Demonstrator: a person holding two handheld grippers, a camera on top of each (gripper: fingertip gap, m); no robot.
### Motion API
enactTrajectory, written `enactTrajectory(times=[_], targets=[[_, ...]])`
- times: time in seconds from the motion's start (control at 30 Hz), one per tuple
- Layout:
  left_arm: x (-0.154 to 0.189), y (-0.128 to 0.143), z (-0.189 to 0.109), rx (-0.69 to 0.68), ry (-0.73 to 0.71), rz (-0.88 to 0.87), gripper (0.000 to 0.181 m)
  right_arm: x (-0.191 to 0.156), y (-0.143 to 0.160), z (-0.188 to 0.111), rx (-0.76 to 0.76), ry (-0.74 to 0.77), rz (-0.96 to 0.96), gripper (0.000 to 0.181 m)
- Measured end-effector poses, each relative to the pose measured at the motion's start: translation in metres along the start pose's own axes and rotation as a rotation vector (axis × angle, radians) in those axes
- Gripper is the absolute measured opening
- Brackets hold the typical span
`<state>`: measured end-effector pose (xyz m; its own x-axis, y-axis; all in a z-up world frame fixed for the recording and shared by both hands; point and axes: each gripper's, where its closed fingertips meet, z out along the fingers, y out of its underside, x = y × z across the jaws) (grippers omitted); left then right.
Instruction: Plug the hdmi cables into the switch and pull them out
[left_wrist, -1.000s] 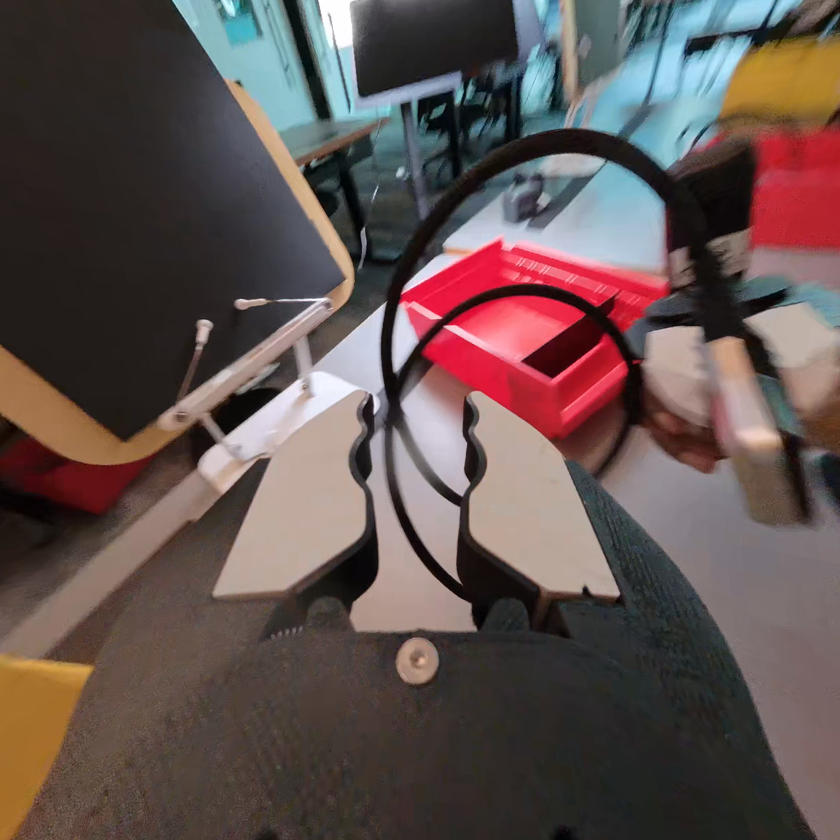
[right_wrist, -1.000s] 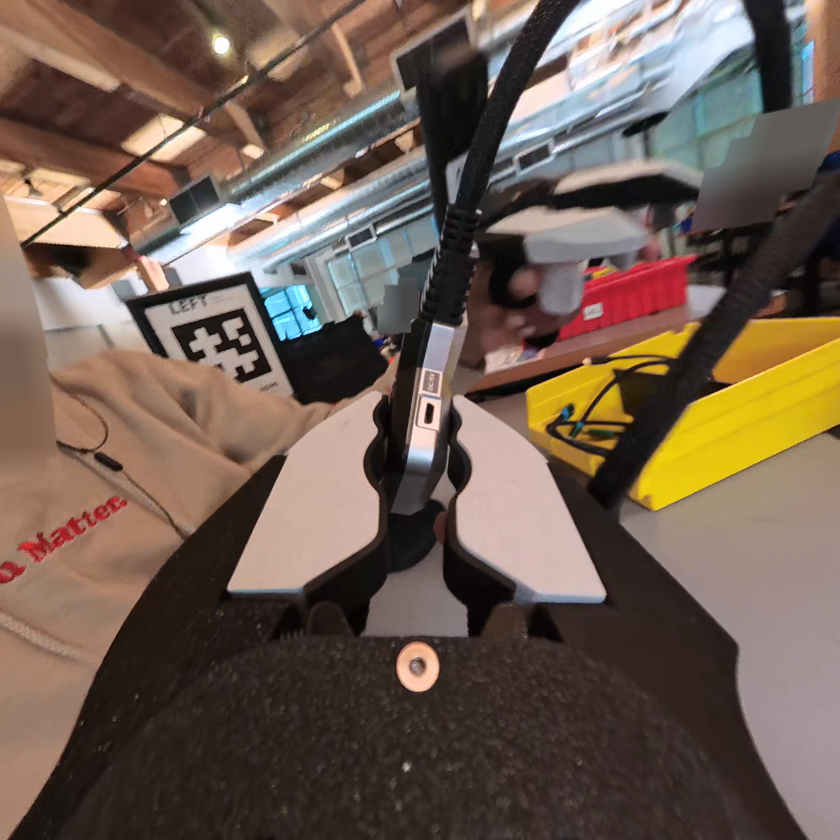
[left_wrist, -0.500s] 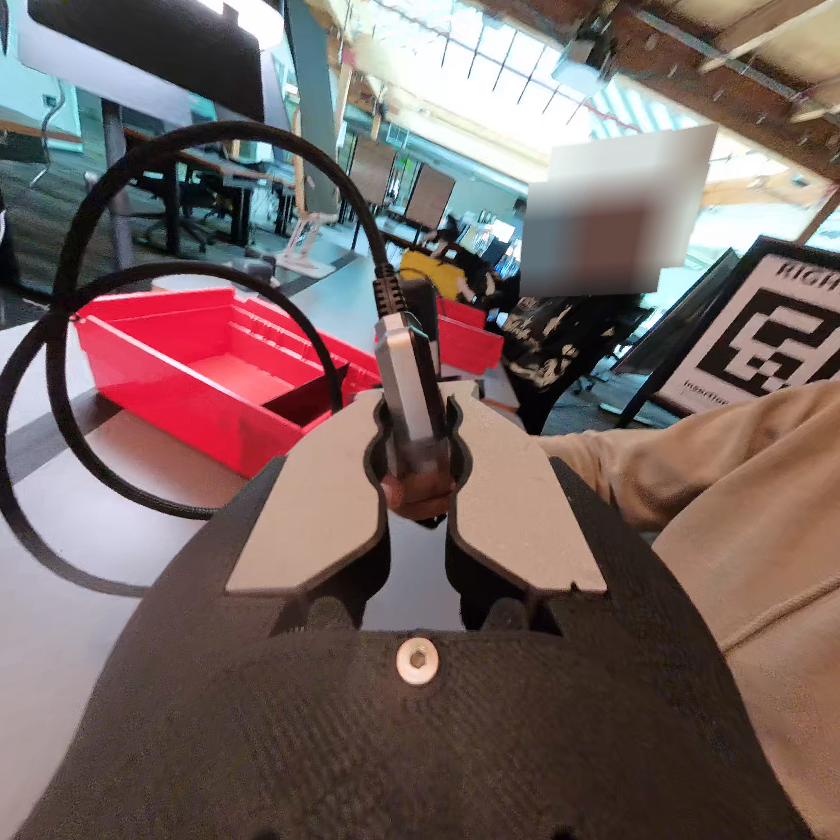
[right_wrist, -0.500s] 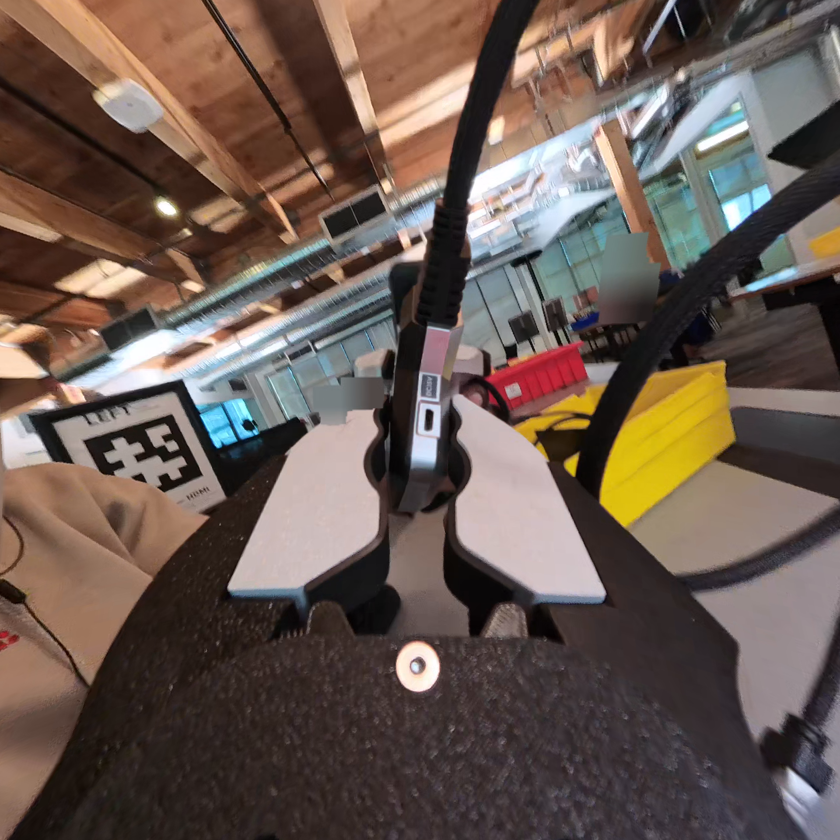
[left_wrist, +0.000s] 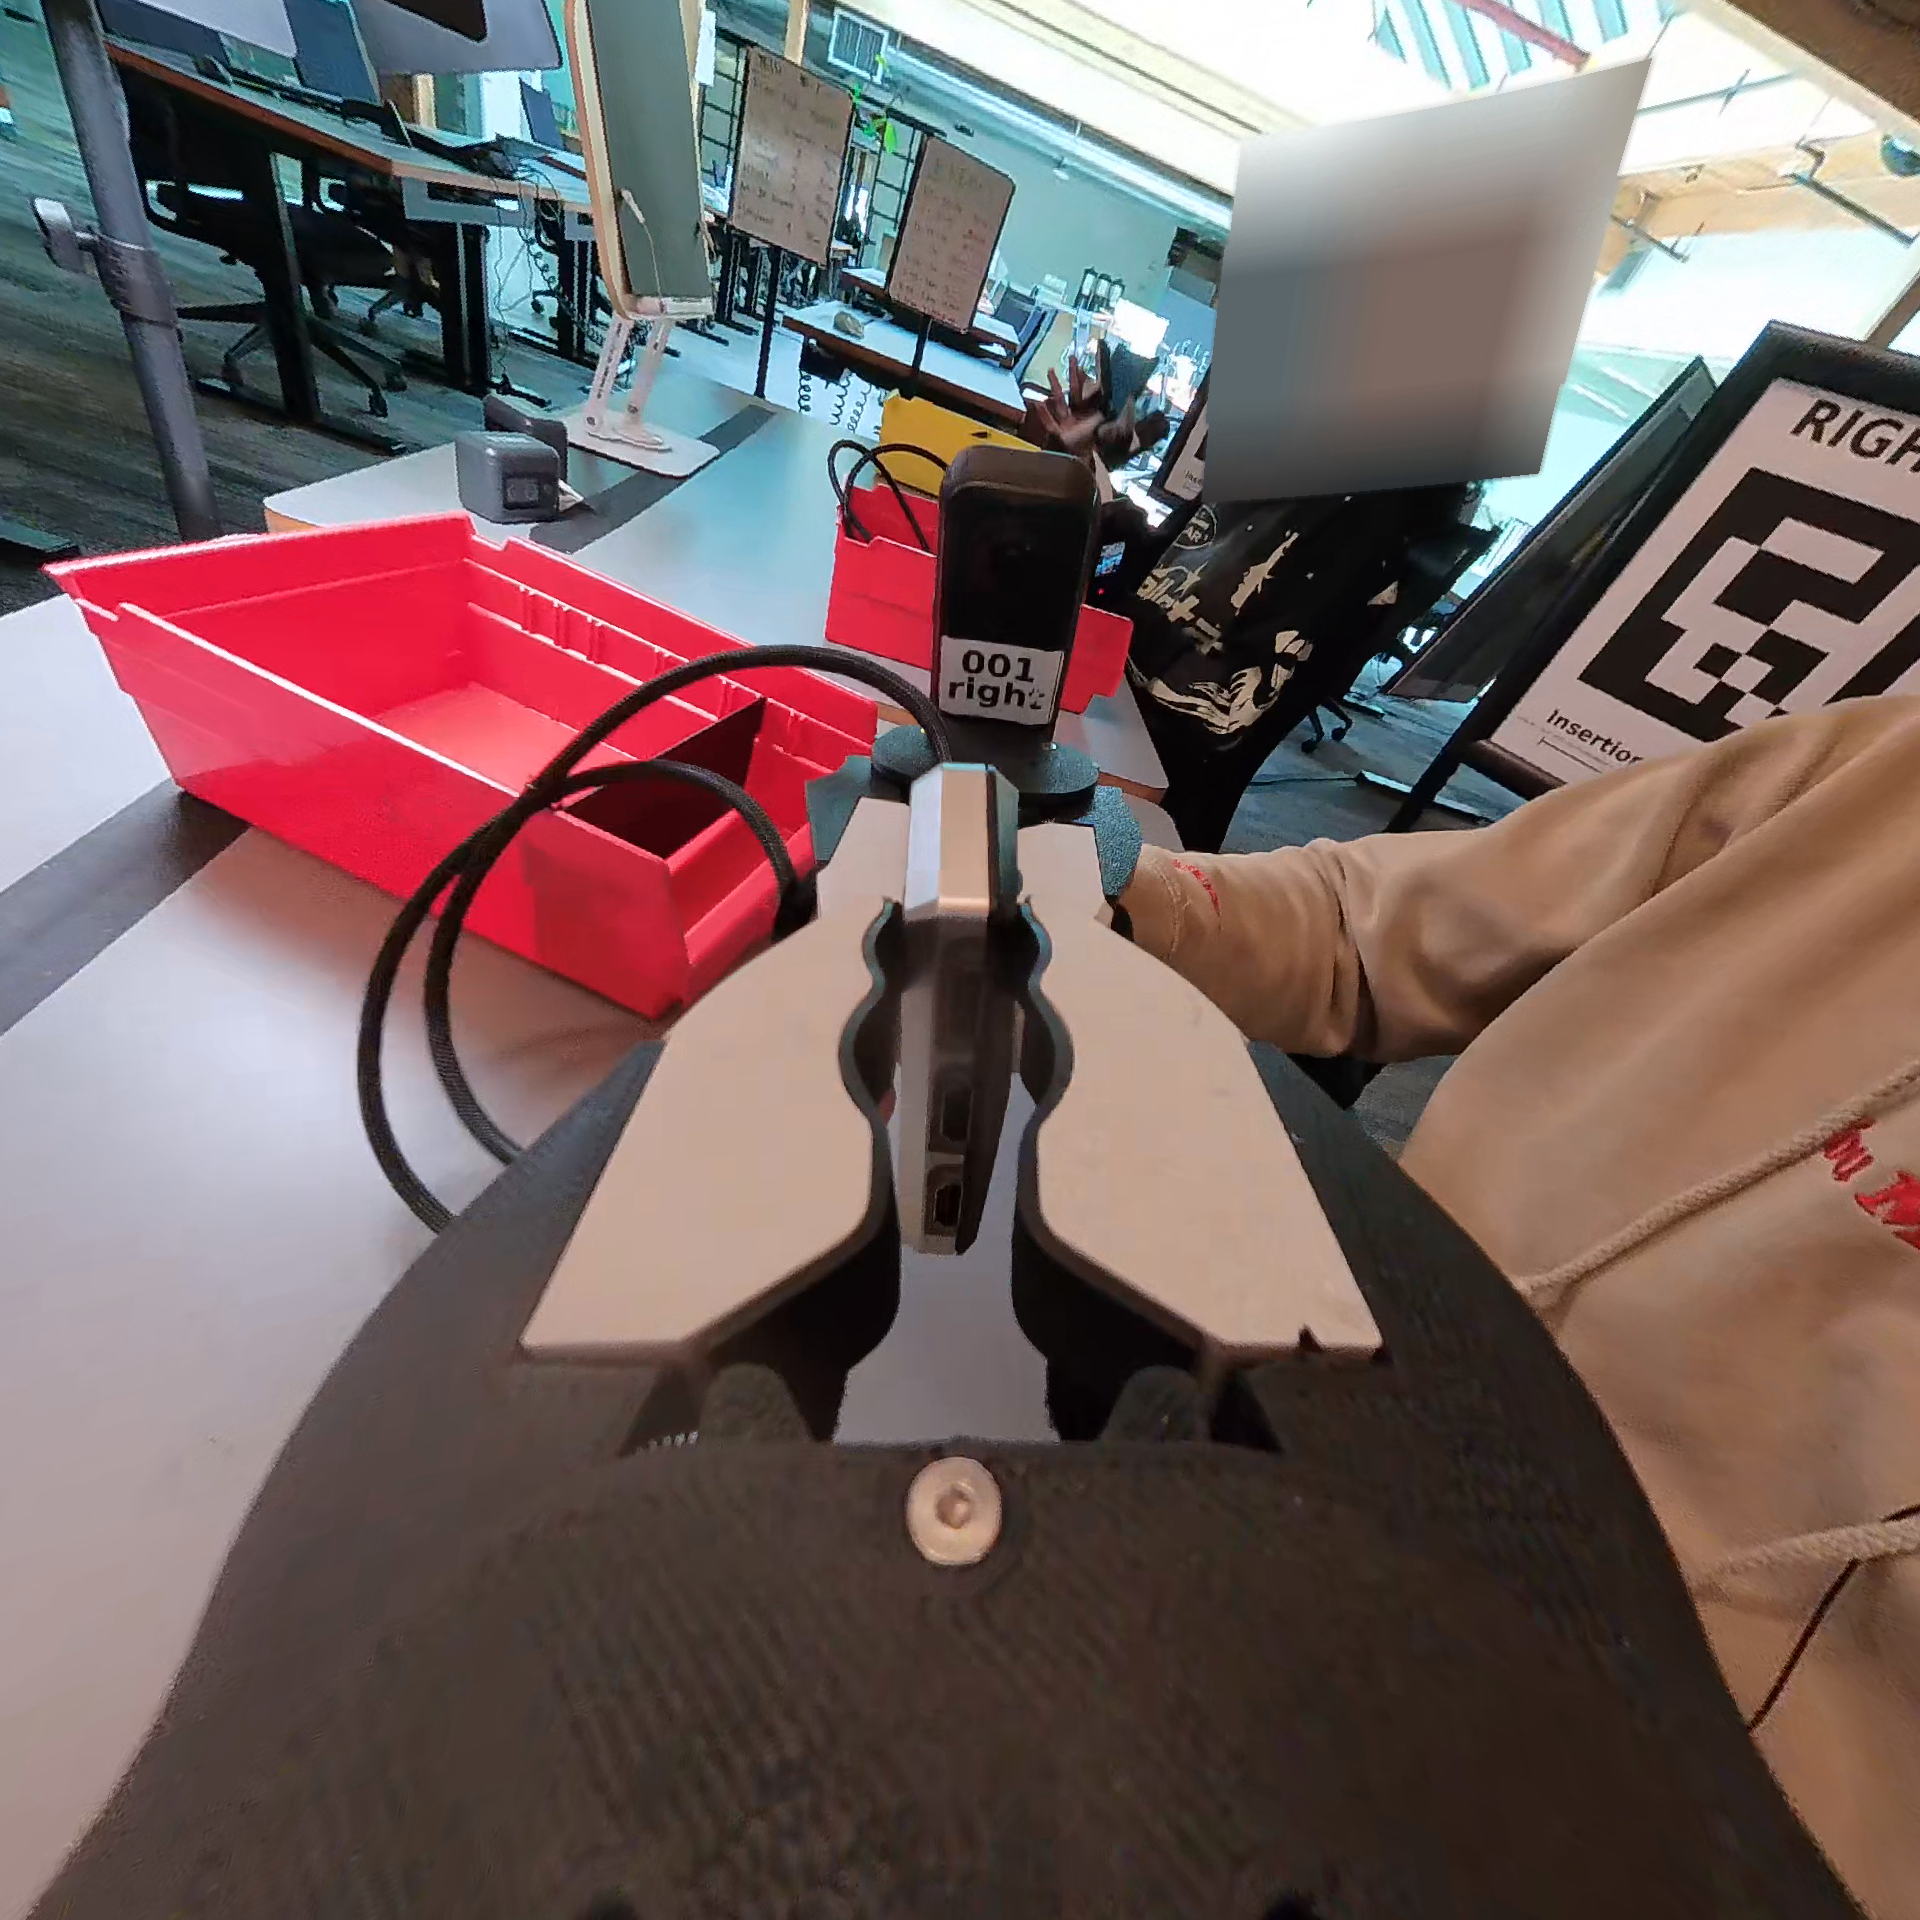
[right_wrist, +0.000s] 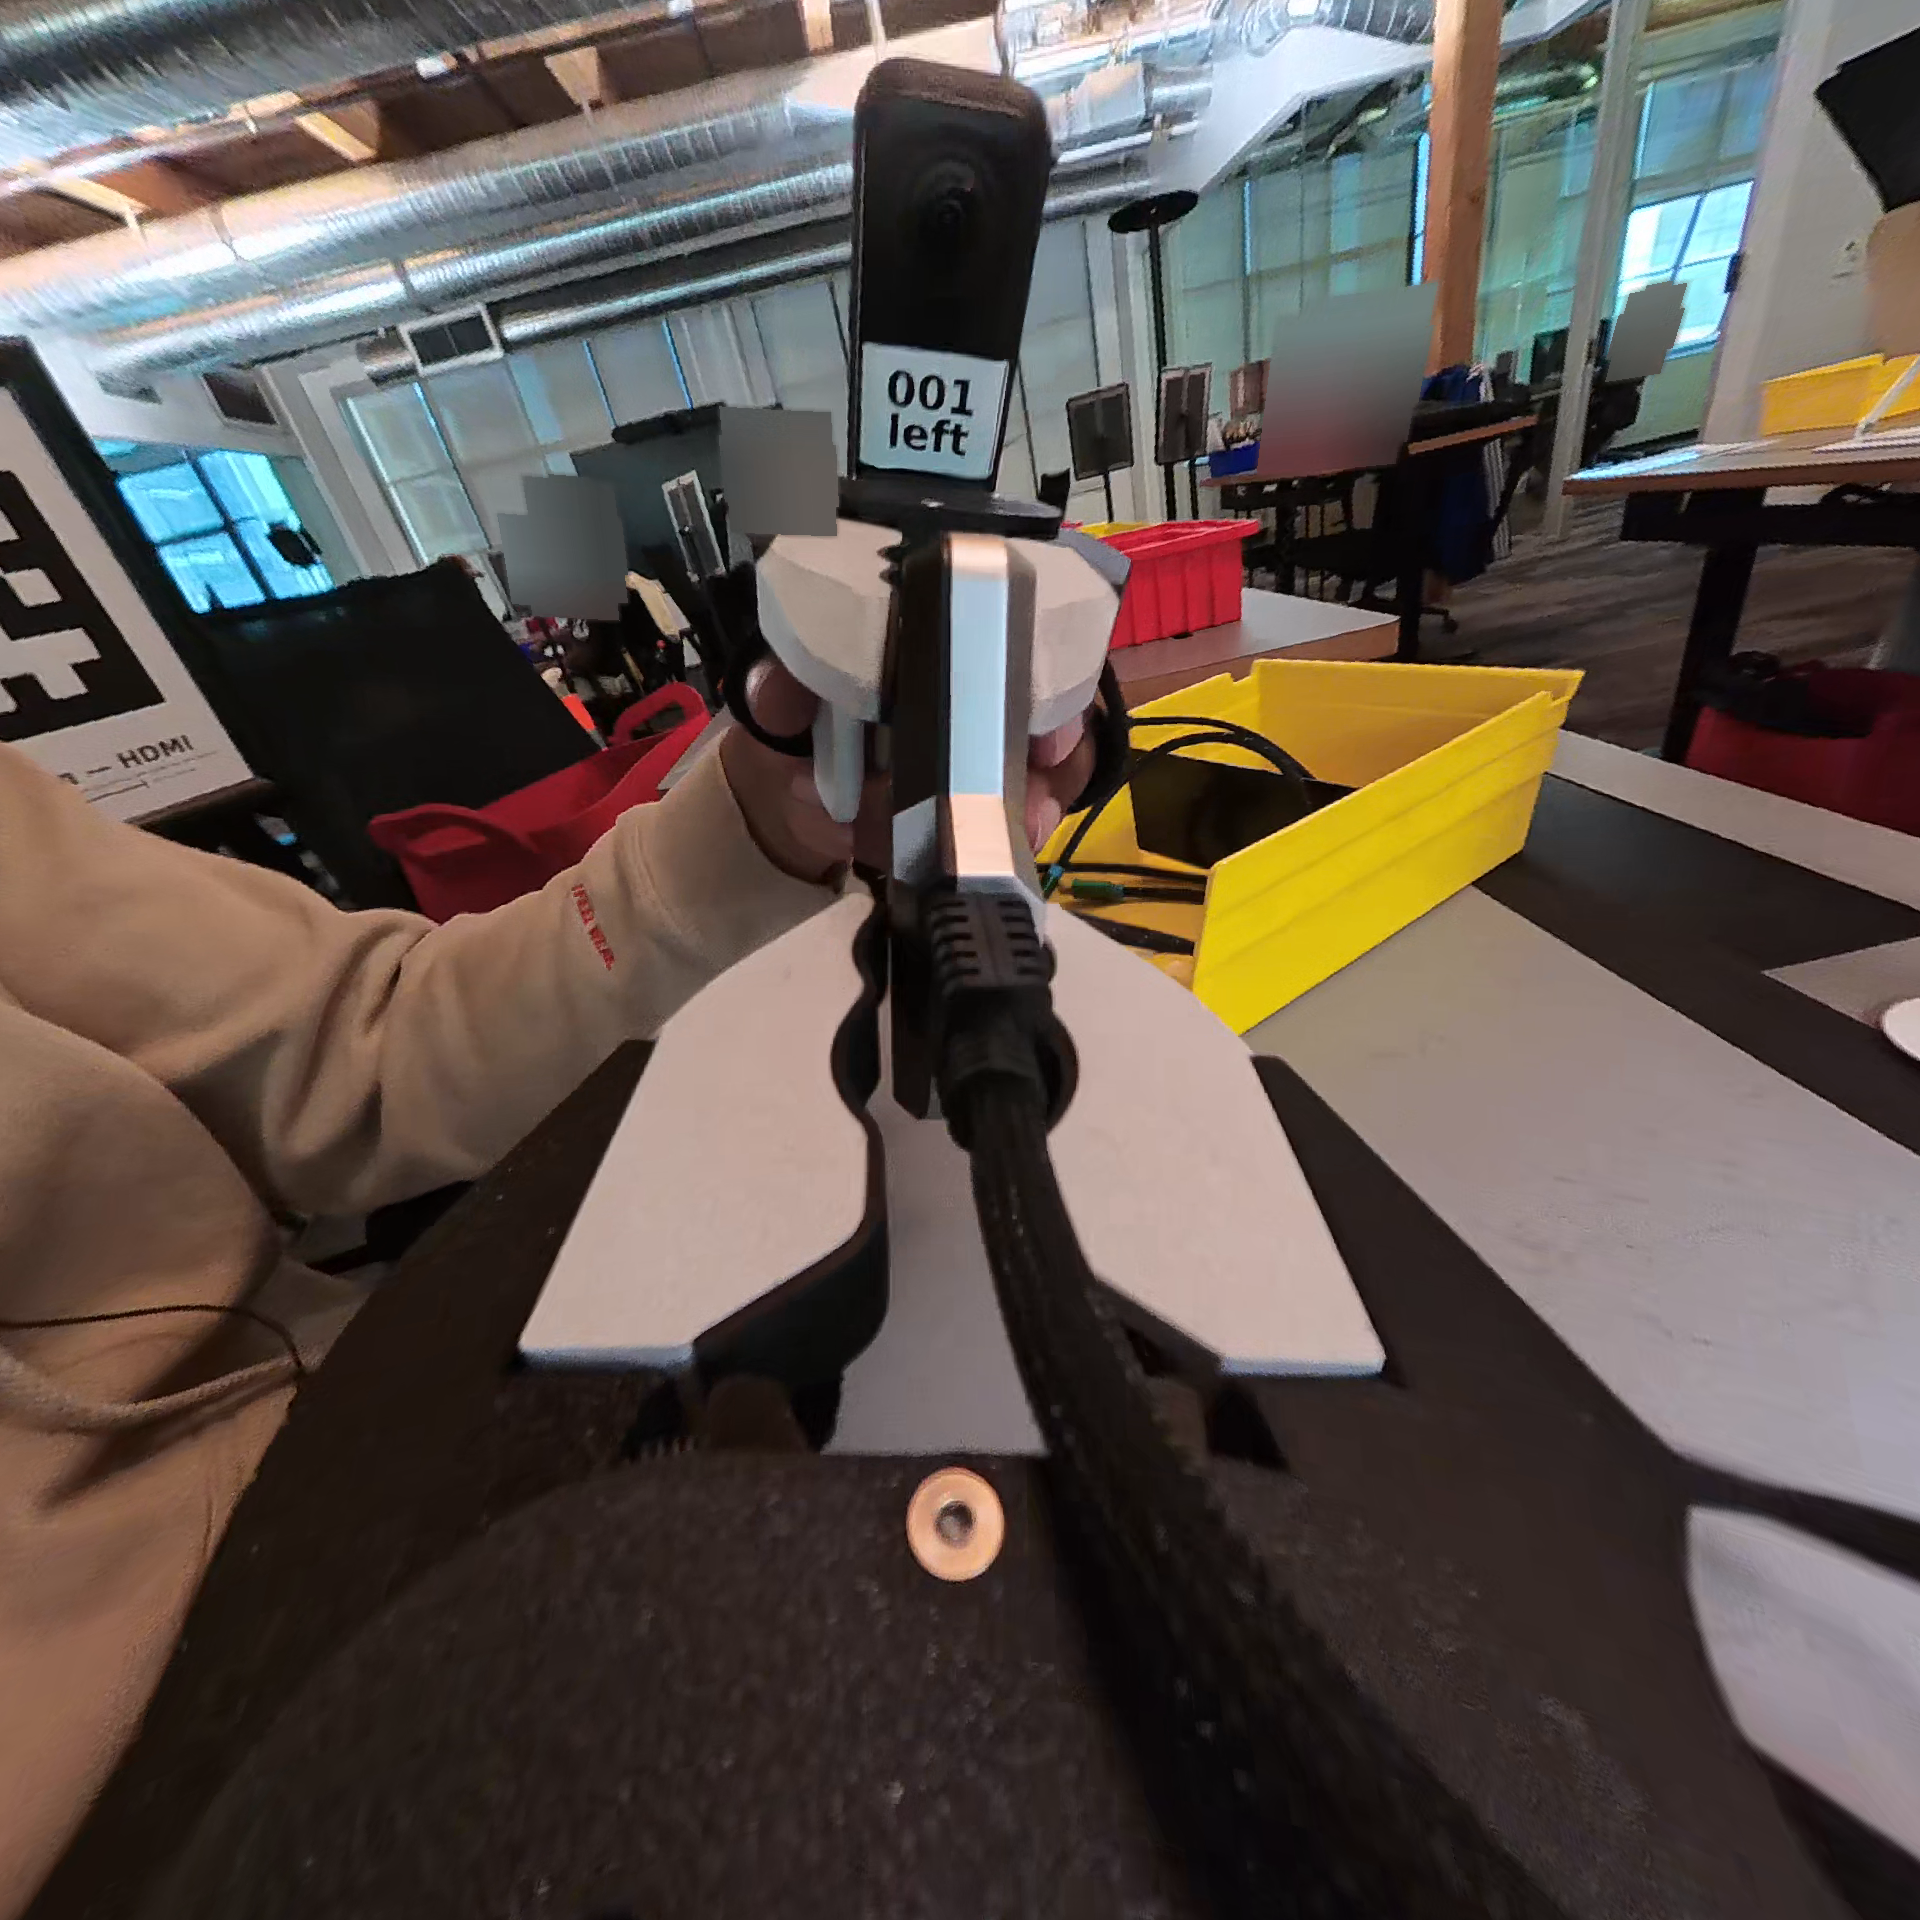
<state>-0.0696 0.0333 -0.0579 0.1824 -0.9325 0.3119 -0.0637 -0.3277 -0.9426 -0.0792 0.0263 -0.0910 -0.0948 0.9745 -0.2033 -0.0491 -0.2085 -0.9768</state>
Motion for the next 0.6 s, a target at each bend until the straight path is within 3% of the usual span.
enactTrajectory(times=[0.33,0.47,0.6], targets=[[-0.005,-0.01,0.001,0.076,-0.032,0.016,0.023,0.002,-0.005,-0.004,0.046,-0.025,0.069,0.022],[-0.011,-0.031,-0.035,0.171,-0.135,0.064,0.031,0.003,-0.015,-0.013,0.071,-0.03,0.069,0.022],[-0.034,-0.032,-0.083,0.13,-0.384,0.124,0.031,0.011,-0.026,-0.025,0.102,-0.005,0.072,0.022]])
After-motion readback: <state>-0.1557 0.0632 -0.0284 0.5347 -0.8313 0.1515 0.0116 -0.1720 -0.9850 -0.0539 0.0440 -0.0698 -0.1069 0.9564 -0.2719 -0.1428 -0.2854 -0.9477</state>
